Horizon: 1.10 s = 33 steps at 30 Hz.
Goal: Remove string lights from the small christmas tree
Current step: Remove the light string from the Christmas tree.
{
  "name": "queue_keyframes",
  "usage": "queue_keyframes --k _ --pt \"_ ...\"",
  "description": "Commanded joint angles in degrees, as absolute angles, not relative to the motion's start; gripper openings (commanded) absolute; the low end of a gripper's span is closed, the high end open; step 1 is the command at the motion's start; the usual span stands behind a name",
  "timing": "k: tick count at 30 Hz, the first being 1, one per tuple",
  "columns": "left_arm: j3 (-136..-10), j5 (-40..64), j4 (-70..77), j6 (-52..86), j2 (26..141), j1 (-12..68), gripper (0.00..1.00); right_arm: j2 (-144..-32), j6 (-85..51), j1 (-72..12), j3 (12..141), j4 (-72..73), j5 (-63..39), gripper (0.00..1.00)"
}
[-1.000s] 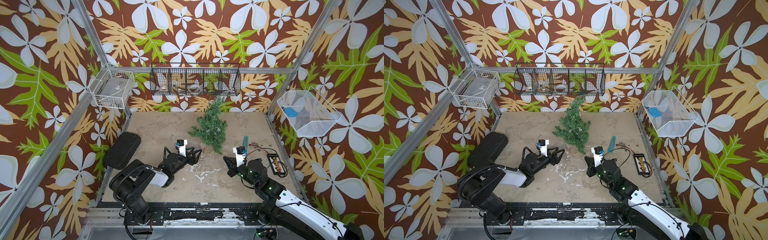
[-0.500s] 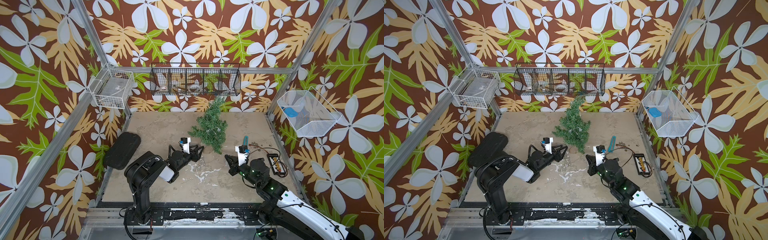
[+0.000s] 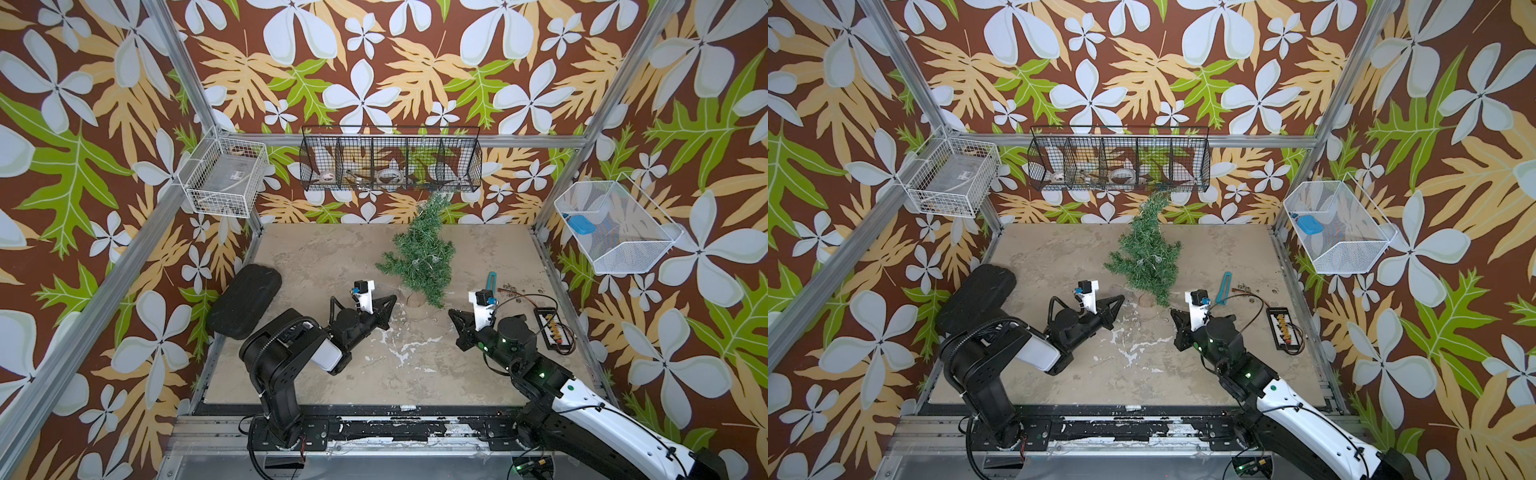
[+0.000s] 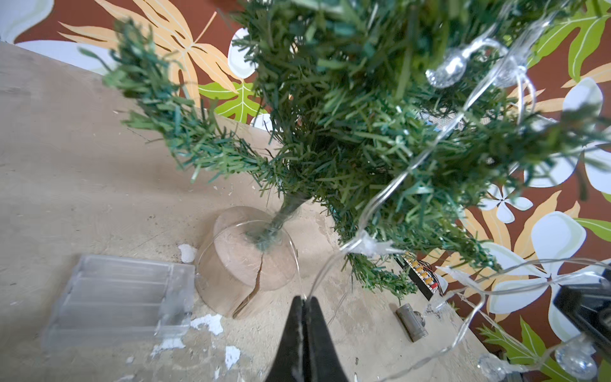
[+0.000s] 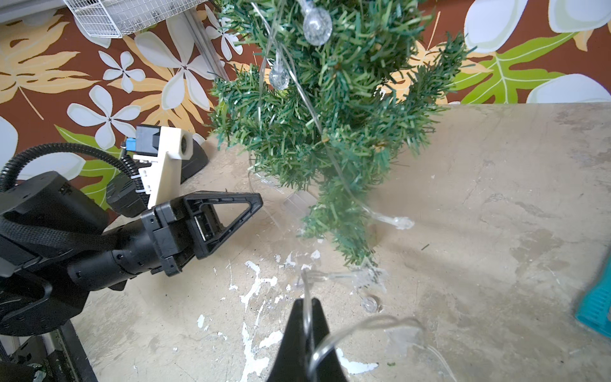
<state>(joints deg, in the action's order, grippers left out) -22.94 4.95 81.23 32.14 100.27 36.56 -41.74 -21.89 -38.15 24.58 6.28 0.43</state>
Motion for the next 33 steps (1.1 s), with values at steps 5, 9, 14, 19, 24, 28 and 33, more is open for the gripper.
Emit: queue_keyframes --k 5,9,14,19,24,28,33 --pt "-18.05 0.69 77.85 32.29 89.08 36.79 0.0 -42.01 -22.8 -38.05 25.11 7.29 1.22 0.0" --pt "-19.25 -2.41 65.52 29.57 79.92 37.49 0.0 -42.91 -23.19 -38.06 26.09 7.17 1.06 0.0" --pt "-24.0 -4.96 50.47 27.02 71.18 37.96 0.0 -44.1 -23.3 -38.06 27.46 7.36 0.67 0.0" --pt "-27.29 -6.34 44.91 25.53 66.4 40.71 0.0 -44.59 -23.87 -38.01 29.33 6.87 0.16 0.0" --pt "-32.59 -8.81 40.51 24.33 66.69 47.72 0.0 -44.49 -25.14 -35.46 32.51 4.56 -3.37 0.0" --pt "-37.34 -9.49 38.14 23.15 70.24 53.4 0.0 -43.31 -28.34 -26.87 33.84 4.65 -14.18 0.0" --pt "-41.3 -6.9 37.53 24.98 75.31 55.74 0.0 -42.14 -32.6 -19.23 33.45 8.82 -28.18 0.0"
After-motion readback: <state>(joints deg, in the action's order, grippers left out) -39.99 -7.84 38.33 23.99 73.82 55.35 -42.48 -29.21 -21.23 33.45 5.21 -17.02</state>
